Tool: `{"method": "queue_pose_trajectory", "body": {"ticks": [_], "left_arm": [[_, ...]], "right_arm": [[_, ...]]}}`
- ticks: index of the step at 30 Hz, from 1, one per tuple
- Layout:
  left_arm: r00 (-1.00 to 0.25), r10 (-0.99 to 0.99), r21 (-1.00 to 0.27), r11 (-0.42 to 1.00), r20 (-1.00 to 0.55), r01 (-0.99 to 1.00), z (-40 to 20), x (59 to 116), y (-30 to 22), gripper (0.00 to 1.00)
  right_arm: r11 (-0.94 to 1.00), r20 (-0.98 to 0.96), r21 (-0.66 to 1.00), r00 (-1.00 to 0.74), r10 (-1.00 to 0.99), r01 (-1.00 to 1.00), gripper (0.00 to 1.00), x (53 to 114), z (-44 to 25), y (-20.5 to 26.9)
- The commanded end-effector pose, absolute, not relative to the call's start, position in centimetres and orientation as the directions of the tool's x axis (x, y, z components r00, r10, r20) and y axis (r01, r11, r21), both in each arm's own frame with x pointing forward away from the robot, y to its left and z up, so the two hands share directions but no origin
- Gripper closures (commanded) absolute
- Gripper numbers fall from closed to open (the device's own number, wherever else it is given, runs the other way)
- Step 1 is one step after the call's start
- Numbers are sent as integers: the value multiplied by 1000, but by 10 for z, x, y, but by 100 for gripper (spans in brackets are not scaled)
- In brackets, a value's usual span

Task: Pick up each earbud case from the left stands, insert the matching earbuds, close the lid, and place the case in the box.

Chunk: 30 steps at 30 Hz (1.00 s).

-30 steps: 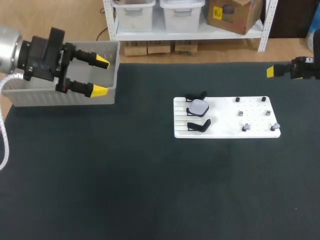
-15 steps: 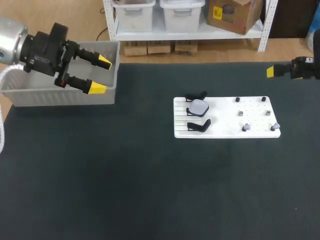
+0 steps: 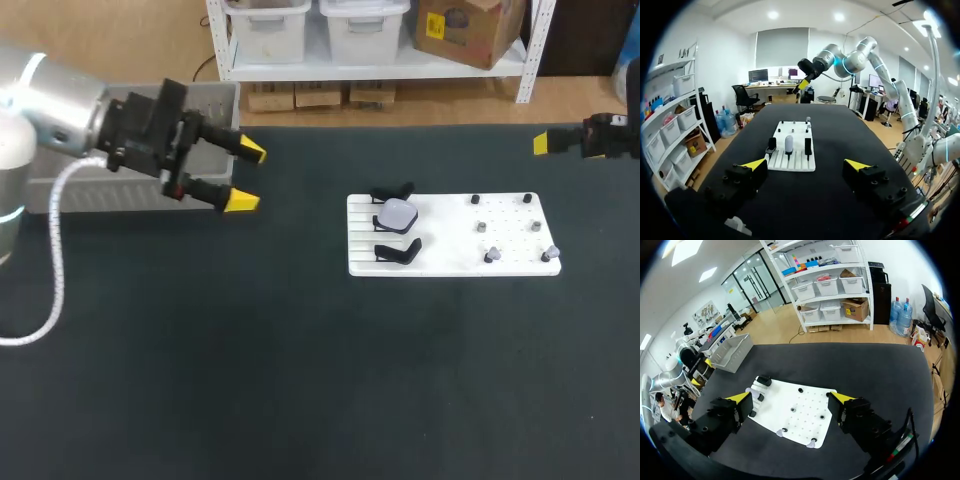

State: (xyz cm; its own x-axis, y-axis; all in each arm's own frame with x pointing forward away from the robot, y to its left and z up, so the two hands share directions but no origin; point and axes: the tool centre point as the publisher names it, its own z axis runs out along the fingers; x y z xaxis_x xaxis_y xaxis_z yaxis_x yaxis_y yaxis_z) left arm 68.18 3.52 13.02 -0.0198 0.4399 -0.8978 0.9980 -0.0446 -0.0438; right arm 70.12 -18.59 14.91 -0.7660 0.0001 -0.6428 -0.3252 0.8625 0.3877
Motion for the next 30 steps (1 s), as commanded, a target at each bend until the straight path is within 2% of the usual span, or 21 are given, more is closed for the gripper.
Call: {"method": "queue_pose_trajectory", "body": {"ticks": [1,17,20,24,30], "left_arm": [[-30,421,-75,-90,-907,993,117,707,16,0],[-14,422,-73,-123,-906,990,94,709,-38,0],[-18,420,-74,-117,-907,990,85,705,-47,5],[-28,418,-85,-119,-908,989,73,702,-57,23],[-28,427,-85,-115,-904,990,63,699,-66,20]], "right_arm": [[864,-643,386,-766,0,-324,0,701,149,-186],[864,-643,386,-766,0,-324,0,701,149,-186],[864,-643,386,-766,0,-324,0,701,149,-186],[864,-643,386,-766,0,-324,0,701,149,-186],[864,-643,386,-766,0,-324,0,701,149,-186]]}}
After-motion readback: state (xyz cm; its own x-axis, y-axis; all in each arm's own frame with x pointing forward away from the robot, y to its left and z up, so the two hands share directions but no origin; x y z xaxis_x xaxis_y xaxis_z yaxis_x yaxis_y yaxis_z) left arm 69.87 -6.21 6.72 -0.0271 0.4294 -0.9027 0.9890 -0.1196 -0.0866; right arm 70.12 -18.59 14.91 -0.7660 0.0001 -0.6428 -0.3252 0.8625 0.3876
